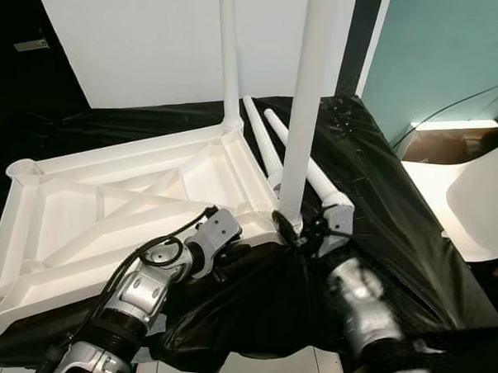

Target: Building children table

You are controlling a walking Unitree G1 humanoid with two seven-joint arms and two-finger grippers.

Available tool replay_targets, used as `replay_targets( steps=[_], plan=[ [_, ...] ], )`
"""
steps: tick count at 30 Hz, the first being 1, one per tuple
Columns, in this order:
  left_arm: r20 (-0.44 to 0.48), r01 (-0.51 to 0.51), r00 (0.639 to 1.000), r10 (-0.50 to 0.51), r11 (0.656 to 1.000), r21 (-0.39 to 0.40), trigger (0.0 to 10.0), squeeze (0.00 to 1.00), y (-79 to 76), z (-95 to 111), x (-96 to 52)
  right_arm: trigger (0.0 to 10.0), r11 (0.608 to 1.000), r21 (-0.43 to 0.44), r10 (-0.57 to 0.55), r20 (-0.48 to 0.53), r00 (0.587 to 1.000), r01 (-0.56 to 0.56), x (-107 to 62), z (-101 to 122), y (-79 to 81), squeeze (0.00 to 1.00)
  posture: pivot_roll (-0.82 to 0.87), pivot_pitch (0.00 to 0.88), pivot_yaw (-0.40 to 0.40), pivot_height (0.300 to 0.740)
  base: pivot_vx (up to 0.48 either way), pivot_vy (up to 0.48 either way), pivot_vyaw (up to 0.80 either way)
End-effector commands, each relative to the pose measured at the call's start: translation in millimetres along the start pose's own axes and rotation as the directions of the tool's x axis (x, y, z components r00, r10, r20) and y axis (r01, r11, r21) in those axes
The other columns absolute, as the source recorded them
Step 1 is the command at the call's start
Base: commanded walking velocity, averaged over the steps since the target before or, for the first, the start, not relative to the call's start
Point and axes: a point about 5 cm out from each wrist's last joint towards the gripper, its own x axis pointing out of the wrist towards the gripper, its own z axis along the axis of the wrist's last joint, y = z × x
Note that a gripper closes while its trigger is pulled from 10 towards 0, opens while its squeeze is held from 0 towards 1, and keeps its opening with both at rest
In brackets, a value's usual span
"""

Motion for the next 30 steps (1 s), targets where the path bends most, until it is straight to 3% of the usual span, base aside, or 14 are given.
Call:
replay_targets(
  steps=[1,3,7,8,11,12,16,17,19,21,24,26,28,30],
  plan=[
    [-0.113,0.078,0.990,-0.086,0.994,-0.072,10.0,0.00,-18.0,-31.3,5.1,0.0,0.999,0.034,-0.025,-0.095,0.995,0.028,-9.0,-19.4,0.4,0.00,0.00,0.000,0.006,0.740,0.000,0.000,0.00],
    [-0.116,0.090,0.988,-0.098,0.993,-0.070,10.0,0.00,-19.3,-33.0,3.9,0.0,0.995,0.001,-0.095,-0.060,0.994,0.095,-2.5,-12.3,-3.5,0.00,-0.01,0.000,0.015,0.740,0.000,0.000,0.00],
    [-0.119,0.099,0.987,-0.106,0.993,-0.069,10.0,0.00,-20.5,-33.9,3.8,0.0,0.994,-0.035,-0.100,-0.041,0.994,0.099,3.3,-5.7,-3.1,0.00,-0.01,0.000,0.015,0.740,0.000,0.000,0.00],
    [-0.119,0.099,0.987,-0.106,0.993,-0.067,10.0,0.00,-20.4,-33.3,4.5,10.0,0.995,-0.093,-0.041,-0.051,0.998,0.037,6.4,-2.5,1.8,0.00,-0.01,0.000,0.015,0.740,0.000,0.000,0.00],
    [-0.117,0.098,0.988,-0.105,0.993,-0.067,10.0,0.00,-20.2,-32.9,4.8,10.0,0.993,-0.116,0.018,-0.057,0.998,-0.024,7.0,-0.5,3.7,0.00,-0.01,0.000,0.016,0.740,0.000,0.000,0.00],
    [-0.117,0.097,0.988,-0.104,0.993,-0.067,10.0,0.00,-20.1,-32.8,4.5,10.0,0.993,-0.106,0.046,-0.063,0.997,-0.053,7.6,1.0,0.0,1.00,-0.01,0.000,0.015,0.740,0.000,0.000,0.00],
    [-0.118,0.098,0.987,-0.105,0.993,-0.066,10.0,0.00,-20.0,-33.6,3.9,10.0,0.987,-0.104,0.112,-0.077,0.991,-0.120,13.0,7.7,-15.3,1.00,-0.01,0.000,0.015,0.740,0.000,0.000,0.00],
    [-0.119,0.098,0.987,-0.106,0.993,-0.066,10.0,0.00,-20.0,-34.1,3.8,10.0,0.979,-0.146,0.136,-0.070,0.988,-0.145,16.1,13.3,-22.3,0.00,-0.01,0.000,0.015,0.740,0.000,0.000,0.00],
    [-0.119,0.098,0.987,-0.106,0.993,-0.066,10.0,0.00,-20.0,-34.1,3.8,10.0,0.979,-0.146,0.136,-0.070,0.988,-0.145,16.1,13.3,-22.3,0.00,-0.01,0.000,0.015,0.740,0.000,0.000,0.00],
    [-0.121,0.099,0.987,-0.106,0.993,-0.067,10.0,0.00,-20.0,-34.6,3.7,10.0,0.961,-0.187,0.192,-0.070,0.979,-0.202,24.0,25.2,-35.5,0.00,-0.02,0.000,0.015,0.740,0.000,0.000,0.00],
    [-0.120,0.106,0.986,-0.113,0.992,-0.064,10.0,0.00,-21.2,-33.7,5.7,10.0,0.907,-0.170,0.364,-0.138,0.921,-0.384,32.8,34.6,-42.1,0.00,-0.02,0.000,0.015,0.740,0.000,0.000,0.00],
    [-0.119,0.107,0.986,-0.114,0.992,-0.063,10.0,0.00,-21.3,-33.5,6.0,10.0,0.898,-0.166,0.384,-0.149,0.911,-0.406,33.1,35.0,-42.1,0.00,-0.02,0.000,0.015,0.740,0.000,0.000,0.00],
    [-0.115,0.105,0.987,-0.112,0.993,-0.062,10.0,0.00,-20.6,-32.0,6.7,10.0,0.844,-0.172,0.471,-0.216,0.855,-0.509,30.1,30.2,-37.8,0.00,-0.01,0.000,0.012,0.740,0.000,0.000,0.00],
    [-0.113,0.104,0.987,-0.111,0.993,-0.062,10.0,0.00,-20.4,-31.5,6.8,10.0,0.822,-0.173,0.499,-0.240,0.833,-0.542,28.9,28.4,-36.7,0.00,-0.01,0.000,0.014,0.740,0.000,0.000,0.00]
  ],
)
